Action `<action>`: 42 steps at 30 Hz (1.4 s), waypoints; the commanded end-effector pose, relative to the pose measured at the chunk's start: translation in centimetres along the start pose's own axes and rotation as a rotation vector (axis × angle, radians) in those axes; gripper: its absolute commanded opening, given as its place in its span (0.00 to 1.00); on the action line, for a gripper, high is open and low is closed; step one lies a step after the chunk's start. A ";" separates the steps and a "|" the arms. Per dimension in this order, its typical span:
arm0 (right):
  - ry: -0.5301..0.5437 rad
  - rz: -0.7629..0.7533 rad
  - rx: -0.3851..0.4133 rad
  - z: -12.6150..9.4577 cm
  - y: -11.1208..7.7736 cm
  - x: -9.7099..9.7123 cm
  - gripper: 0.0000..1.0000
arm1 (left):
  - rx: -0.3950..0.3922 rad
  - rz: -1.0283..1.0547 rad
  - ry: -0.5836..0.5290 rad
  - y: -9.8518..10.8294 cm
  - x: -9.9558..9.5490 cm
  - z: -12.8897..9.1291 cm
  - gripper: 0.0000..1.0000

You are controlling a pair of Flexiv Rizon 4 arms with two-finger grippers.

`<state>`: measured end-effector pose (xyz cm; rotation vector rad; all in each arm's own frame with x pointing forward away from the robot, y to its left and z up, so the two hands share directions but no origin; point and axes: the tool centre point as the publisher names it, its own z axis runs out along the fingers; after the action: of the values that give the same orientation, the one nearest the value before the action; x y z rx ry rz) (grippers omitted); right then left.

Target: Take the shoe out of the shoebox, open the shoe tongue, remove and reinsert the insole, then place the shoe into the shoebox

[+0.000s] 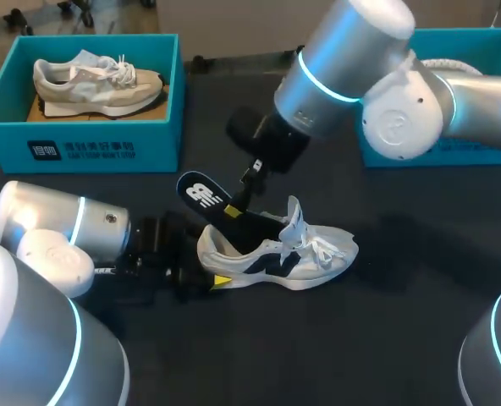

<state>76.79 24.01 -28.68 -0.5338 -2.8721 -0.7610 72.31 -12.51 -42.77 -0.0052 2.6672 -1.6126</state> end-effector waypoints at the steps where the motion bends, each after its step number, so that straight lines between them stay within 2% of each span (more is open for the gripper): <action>1: -0.002 0.000 -0.012 0.0 -0.3 0.1 1.00 | -0.003 0.000 -0.001 0.4 0.1 0.4 0.00; 7: -0.002 0.000 -0.012 0.0 -0.3 0.1 1.00 | -0.003 0.000 -0.001 0.4 0.1 0.4 0.00; 8: 0.018 0.031 -0.013 -0.1 -0.6 0.1 1.00 | -0.003 0.000 -0.001 0.4 0.1 0.4 0.00; 9: 0.041 0.049 -0.058 -0.3 -0.8 0.1 1.00 | -0.003 0.000 -0.001 0.4 0.1 0.4 0.00; 10: 0.094 0.067 -0.065 -0.3 -0.9 0.2 1.00 | -0.003 0.000 -0.001 0.4 0.1 0.4 0.00; 15: 0.169 0.082 -0.117 -0.5 -0.8 0.6 1.00 | -0.003 0.000 -0.001 0.4 0.1 0.4 0.00; 19: 0.245 0.120 -0.135 0.3 -0.3 1.2 1.00 | -0.003 0.000 -0.001 0.4 0.1 0.4 0.00; 28: 0.301 0.156 -0.198 2.9 0.9 2.0 1.00 | -0.003 0.000 -0.001 0.4 0.1 0.4 0.00; 32: 0.349 0.137 -0.183 3.9 1.3 2.1 1.00 | -0.003 0.000 -0.001 0.4 0.1 0.4 0.00; 33: 0.358 0.135 -0.186 4.1 1.3 2.0 0.92 | -0.003 0.000 -0.001 0.4 0.1 0.4 0.00; 35: 0.380 0.129 -0.182 4.4 1.4 2.1 0.61 | -0.003 0.000 -0.001 0.4 0.1 0.4 0.00; 37: 0.401 0.121 -0.172 4.6 1.6 2.2 0.45 | -0.003 0.000 -0.001 0.4 0.1 0.4 0.00; 42: 0.425 0.096 -0.153 4.4 2.1 2.0 0.43 | -0.003 0.000 -0.001 0.4 0.1 0.4 0.00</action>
<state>74.82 27.88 -31.15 -0.4833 -2.4004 -0.9825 72.31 -12.51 -42.77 -0.0051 2.6673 -1.6125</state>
